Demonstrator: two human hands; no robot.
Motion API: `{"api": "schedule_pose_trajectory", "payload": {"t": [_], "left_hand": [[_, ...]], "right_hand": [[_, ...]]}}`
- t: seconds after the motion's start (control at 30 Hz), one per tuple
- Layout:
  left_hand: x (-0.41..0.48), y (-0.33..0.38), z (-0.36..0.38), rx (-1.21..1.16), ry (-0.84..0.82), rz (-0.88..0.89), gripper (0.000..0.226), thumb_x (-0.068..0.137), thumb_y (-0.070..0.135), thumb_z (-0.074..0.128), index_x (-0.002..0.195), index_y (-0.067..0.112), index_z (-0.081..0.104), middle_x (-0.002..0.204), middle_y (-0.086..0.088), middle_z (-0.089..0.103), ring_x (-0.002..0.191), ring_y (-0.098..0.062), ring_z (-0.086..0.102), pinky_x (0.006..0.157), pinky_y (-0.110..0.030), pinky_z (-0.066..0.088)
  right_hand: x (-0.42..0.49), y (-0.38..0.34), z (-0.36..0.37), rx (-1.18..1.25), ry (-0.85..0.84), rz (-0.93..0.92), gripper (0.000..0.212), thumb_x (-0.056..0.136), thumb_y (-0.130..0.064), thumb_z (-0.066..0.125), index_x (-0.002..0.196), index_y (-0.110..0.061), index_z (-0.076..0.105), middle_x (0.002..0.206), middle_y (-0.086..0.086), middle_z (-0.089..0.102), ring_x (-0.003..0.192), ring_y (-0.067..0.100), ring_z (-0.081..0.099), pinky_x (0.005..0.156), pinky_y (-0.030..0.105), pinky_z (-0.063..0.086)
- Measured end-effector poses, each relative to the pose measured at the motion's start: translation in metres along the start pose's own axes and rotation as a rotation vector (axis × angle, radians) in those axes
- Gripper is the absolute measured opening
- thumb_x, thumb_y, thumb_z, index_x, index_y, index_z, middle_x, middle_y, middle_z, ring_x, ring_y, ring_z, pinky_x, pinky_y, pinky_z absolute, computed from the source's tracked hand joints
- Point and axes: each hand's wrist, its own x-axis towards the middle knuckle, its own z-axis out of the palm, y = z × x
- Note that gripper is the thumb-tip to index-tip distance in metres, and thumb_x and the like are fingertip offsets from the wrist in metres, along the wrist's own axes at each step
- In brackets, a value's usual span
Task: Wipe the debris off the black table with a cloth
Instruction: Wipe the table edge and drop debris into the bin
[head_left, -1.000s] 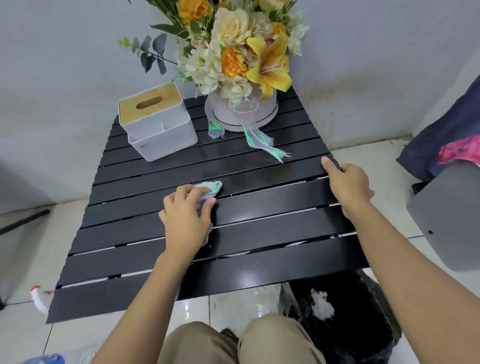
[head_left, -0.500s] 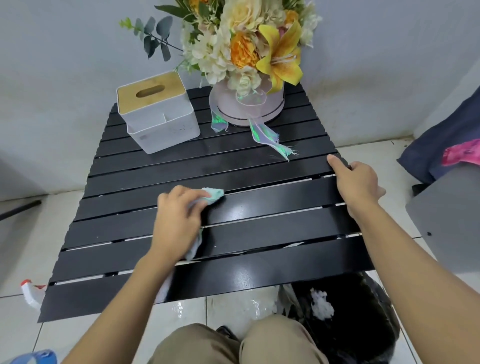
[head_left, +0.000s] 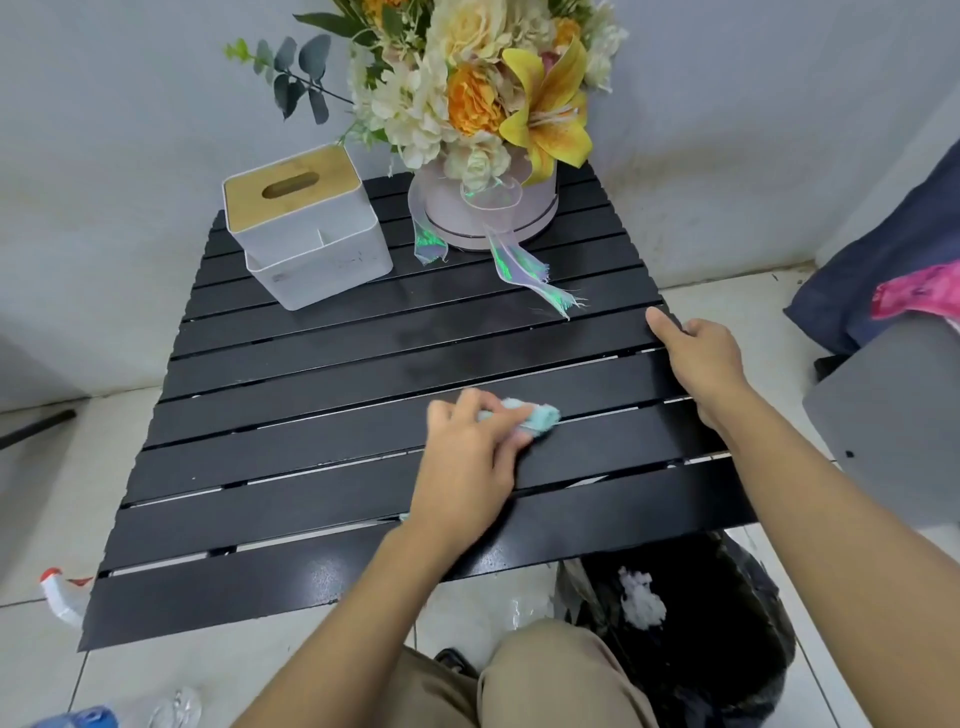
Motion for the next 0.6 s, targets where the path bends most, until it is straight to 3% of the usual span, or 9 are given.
{"api": "schedule_pose_trajectory", "payload": {"t": [0.07,0.17,0.23,0.33,0.4,0.5,0.6], "left_hand": [[0.014,-0.003,-0.010,-0.195,-0.073,0.000,0.028,0.090,0.037,0.054,0.113,0.034,0.069,0.095,0.008,0.056,0.091,-0.022,0.053,0.092,-0.025,0.039],[0.036,-0.024,-0.019,-0.053,0.146,-0.166,0.026,0.092,0.033,0.056,0.113,0.030,0.070,0.097,0.001,0.058,0.091,-0.028,0.055,0.088,-0.031,0.040],[0.031,-0.024,-0.016,0.107,0.186,-0.220,0.021,0.093,0.024,0.058,0.110,0.026,0.071,0.099,-0.003,0.057,0.086,-0.033,0.050,0.084,-0.032,0.038],[-0.004,-0.002,0.003,0.211,0.163,-0.034,0.018,0.089,0.019,0.057,0.101,0.021,0.071,0.100,-0.004,0.059,0.077,-0.028,0.043,0.072,-0.041,0.048],[-0.030,0.016,0.014,0.140,0.096,0.093,0.021,0.090,0.022,0.056,0.105,0.023,0.070,0.104,-0.001,0.059,0.079,-0.026,0.042,0.070,-0.037,0.048],[-0.058,0.033,0.011,-0.012,-0.136,0.240,0.024,0.094,0.029,0.055,0.116,0.032,0.066,0.110,0.010,0.055,0.087,-0.019,0.040,0.079,-0.026,0.045],[-0.053,0.027,-0.010,-0.162,-0.316,0.263,0.027,0.096,0.034,0.054,0.121,0.040,0.063,0.111,0.019,0.051,0.093,-0.014,0.039,0.087,-0.015,0.036]], "right_hand": [[-0.004,0.003,-0.006,0.054,-0.073,-0.040,0.048,0.096,-0.054,0.048,0.087,-0.008,0.058,0.085,0.003,0.056,0.083,0.022,0.049,0.076,0.036,0.037],[-0.011,0.008,-0.013,0.018,-0.138,-0.102,0.041,0.102,-0.045,0.041,0.106,-0.010,0.061,0.102,0.003,0.060,0.094,0.021,0.052,0.080,0.033,0.039],[-0.012,0.010,-0.013,0.008,-0.140,-0.107,0.039,0.103,-0.042,0.039,0.105,-0.009,0.060,0.101,0.004,0.060,0.093,0.021,0.052,0.080,0.035,0.041],[-0.010,0.011,-0.009,0.007,-0.125,-0.095,0.038,0.103,-0.039,0.039,0.095,-0.007,0.057,0.090,0.003,0.057,0.083,0.020,0.049,0.070,0.034,0.039],[-0.010,0.011,-0.008,0.007,-0.114,-0.087,0.037,0.102,-0.038,0.041,0.088,-0.008,0.055,0.080,0.001,0.052,0.077,0.019,0.045,0.062,0.031,0.035],[-0.012,0.010,-0.009,0.001,-0.093,-0.084,0.042,0.101,-0.039,0.041,0.089,-0.002,0.056,0.080,0.004,0.053,0.078,0.023,0.046,0.064,0.034,0.035],[-0.020,0.007,-0.007,-0.168,0.039,-0.130,0.033,0.100,-0.038,0.044,0.111,-0.011,0.060,0.105,0.005,0.064,0.101,0.030,0.054,0.086,0.042,0.043]]}}
